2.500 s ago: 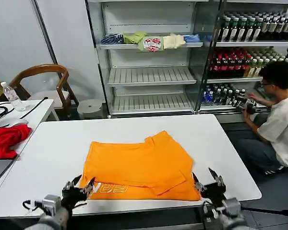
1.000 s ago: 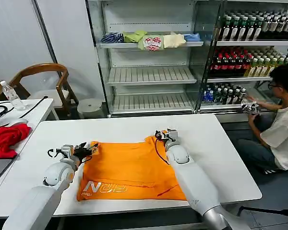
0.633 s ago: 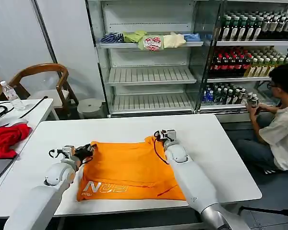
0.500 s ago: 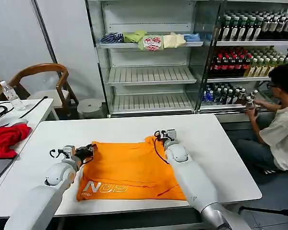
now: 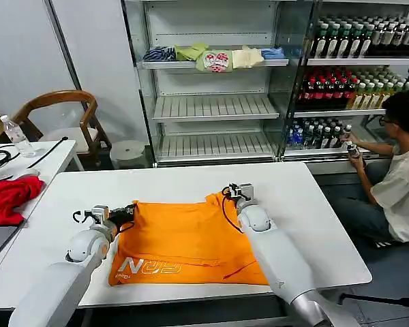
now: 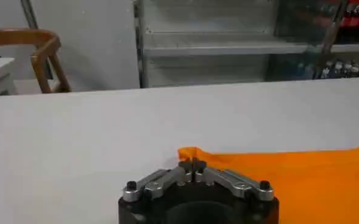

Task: Fold and organize the clothes.

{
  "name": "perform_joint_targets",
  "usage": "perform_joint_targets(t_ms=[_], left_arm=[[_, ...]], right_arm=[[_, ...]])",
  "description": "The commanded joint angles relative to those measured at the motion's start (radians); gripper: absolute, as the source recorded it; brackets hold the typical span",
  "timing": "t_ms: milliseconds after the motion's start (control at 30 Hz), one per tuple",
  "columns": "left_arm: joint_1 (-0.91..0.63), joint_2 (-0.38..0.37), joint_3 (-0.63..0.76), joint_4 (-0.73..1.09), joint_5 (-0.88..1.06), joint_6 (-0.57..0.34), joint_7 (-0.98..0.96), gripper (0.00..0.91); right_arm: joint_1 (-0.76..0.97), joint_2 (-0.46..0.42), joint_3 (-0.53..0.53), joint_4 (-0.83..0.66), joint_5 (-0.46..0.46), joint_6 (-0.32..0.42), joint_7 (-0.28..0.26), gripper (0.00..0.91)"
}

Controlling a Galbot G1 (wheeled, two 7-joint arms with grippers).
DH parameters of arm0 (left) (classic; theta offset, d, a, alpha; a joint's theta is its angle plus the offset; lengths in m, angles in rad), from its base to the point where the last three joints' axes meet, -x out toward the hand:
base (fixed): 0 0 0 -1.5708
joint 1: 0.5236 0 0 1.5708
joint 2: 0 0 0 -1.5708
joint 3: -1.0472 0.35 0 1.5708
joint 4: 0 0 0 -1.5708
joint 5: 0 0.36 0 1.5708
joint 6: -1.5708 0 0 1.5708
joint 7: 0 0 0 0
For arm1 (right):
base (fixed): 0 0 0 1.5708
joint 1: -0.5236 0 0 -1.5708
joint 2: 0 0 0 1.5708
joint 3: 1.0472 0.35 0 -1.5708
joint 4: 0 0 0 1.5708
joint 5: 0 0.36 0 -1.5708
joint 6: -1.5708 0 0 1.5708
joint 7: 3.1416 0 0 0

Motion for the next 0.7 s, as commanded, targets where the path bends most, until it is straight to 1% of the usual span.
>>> perform_joint_targets(t_ms=[33,200,367,567,633,700], left_arm=[[-0.003,-0.003,0.002,0.012,0.004,-0.004,0.005,0.010],[-0.002,-0.003,0.003,0.012,0.007,-0.005,0.006,0.010],[0.003,-0.001,0.005,0.006,0.009,-0.005,0.008,0.010],[0.009,-0.001,0.002,-0.003,0.013,-0.005,0.007,0.000],[0.014,0.000,-0.001,-0.009,0.012,-0.005,0.010,0.000],[0.026,0.002,-0.006,-0.025,0.010,-0.010,0.009,0.000]], right_arm=[[-0.011,-0.017,0.000,0.000,-0.008,-0.030,-0.008,0.000],[-0.010,-0.004,0.017,-0.014,0.040,-0.034,-0.041,0.000],[-0.010,-0.006,0.013,-0.010,0.036,-0.029,-0.057,0.000],[-0.027,-0.012,0.014,0.026,0.031,0.007,-0.073,0.000],[-0.047,-0.022,0.015,0.075,0.033,0.030,-0.075,0.000],[-0.075,-0.044,0.015,0.165,0.043,0.032,-0.066,0.000]])
